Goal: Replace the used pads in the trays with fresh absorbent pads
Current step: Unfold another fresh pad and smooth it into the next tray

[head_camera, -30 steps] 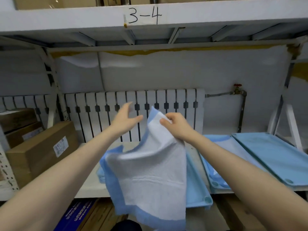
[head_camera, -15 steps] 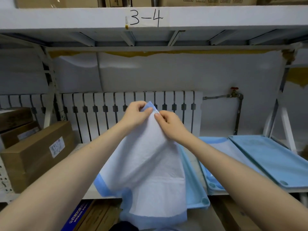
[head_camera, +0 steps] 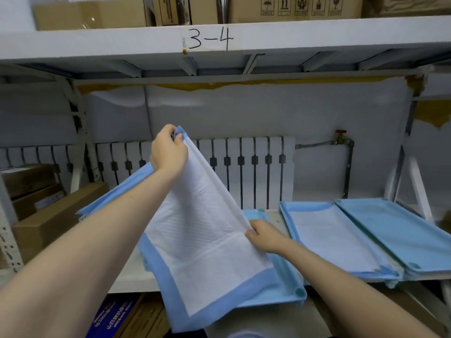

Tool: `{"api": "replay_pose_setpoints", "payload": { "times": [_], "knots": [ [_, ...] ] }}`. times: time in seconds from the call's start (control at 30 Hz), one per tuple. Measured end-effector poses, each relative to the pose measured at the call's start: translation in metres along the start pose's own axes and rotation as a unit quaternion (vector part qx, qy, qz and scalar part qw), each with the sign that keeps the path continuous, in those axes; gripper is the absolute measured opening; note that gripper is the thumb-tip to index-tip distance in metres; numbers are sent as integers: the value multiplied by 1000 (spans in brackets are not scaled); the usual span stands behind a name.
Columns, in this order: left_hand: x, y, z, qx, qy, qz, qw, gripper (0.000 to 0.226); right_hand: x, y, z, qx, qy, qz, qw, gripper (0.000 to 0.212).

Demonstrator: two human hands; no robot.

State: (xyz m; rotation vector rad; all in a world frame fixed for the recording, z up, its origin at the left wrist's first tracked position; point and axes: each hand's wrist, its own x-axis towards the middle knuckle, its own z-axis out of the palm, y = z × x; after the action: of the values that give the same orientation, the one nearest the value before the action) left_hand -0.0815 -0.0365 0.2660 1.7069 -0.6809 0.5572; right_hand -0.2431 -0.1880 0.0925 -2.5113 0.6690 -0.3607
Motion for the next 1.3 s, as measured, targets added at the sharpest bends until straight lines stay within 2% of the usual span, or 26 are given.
{"api": "replay_pose_setpoints", "payload": {
  "times": [0.1, 0.2, 0.3, 0.4, 0.47, 0.5, 0.53, 0.57, 0.6, 0.63, 0.67, 0.7, 0.73, 0.8, 0.87, 0.93, 1.0, 1.1, 1.17, 1.2, 1.3],
  "knots": [
    [2, -9, -8, 9, 20, -19, 1000, 17, -1, 22, 7, -39, 0, 29, 999, 31],
    [7, -20, -16, 14, 46, -45, 998, 16, -5, 44, 5, -49, 10, 52, 997, 32],
    [10, -31, -22, 24, 69, -70, 995, 17, -16, 55, -2, -6, -13, 66, 998, 27],
    [7, -38, -23, 32, 86, -75, 993, 18, -29, 56, -9, -22, -137, 90, 986, 27],
    [1, -37, -20, 19, 70, -41, 997, 17, -33, 48, -18, -117, -241, 123, 956, 20],
    [-1, -35, -18, -1, 52, -17, 999, 16, -33, 40, -24, -182, -285, 138, 931, 9],
    [-3, -31, -16, -26, 28, 10, 999, 14, -31, 30, -31, -235, -306, 145, 911, 21],
    [-4, -27, -14, -50, -1, 41, 998, 14, -28, 19, -38, -241, -298, 141, 913, 51],
    [-5, -23, -11, -70, -34, 72, 994, 14, -24, 9, -43, -194, -266, 120, 937, 73],
    [-7, -18, -7, -87, -68, 99, 989, 15, -23, -5, -48, -97, -217, 79, 968, 83],
    [-11, -13, -3, -99, -105, 117, 983, 15, -20, -21, -52, 4, -162, 28, 986, 82],
    [-16, -7, 2, -106, -143, 132, 975, 14, -19, -39, -54, 93, -112, -11, 989, 73],
    [-21, -3, 7, -108, -176, 148, 967, 13, -15, -54, -54, 158, -56, -50, 985, 58],
    [-31, 1, 13, -115, -219, 183, 952, 15, -9, -83, -52, 189, 57, -101, 975, 16],
    [-34, -4, 10, -118, -242, 192, 944, 22, -4, -96, -50, 161, 135, -129, 969, 30],
    [-30, -21, 3, -61, -281, 175, 942, 33, -5, -99, -51, 153, 146, -130, 969, 35],
    [-27, -41, -6, 78, -346, 123, 927, 46, -12, -95, -57, 155, 134, -127, 971, 33],
    [-26, -71, -11, 293, -441, 30, 848, 54, -20, -89, -72, 162, 110, -103, 975, 28],
    [-28, -89, -10, 309, -502, -21, 807, 54, -22, -84, -83, 204, 98, -68, 972, 27],
    [-30, -96, -11, 285, -525, -45, 801, 49, -21, -81, -88, 236, 92, -48, 966, 27],
    [-35, -113, -11, 183, -521, -136, 822, 26, -15, -65, -102, 316, 84, 39, 944, 24]
  ]
}}
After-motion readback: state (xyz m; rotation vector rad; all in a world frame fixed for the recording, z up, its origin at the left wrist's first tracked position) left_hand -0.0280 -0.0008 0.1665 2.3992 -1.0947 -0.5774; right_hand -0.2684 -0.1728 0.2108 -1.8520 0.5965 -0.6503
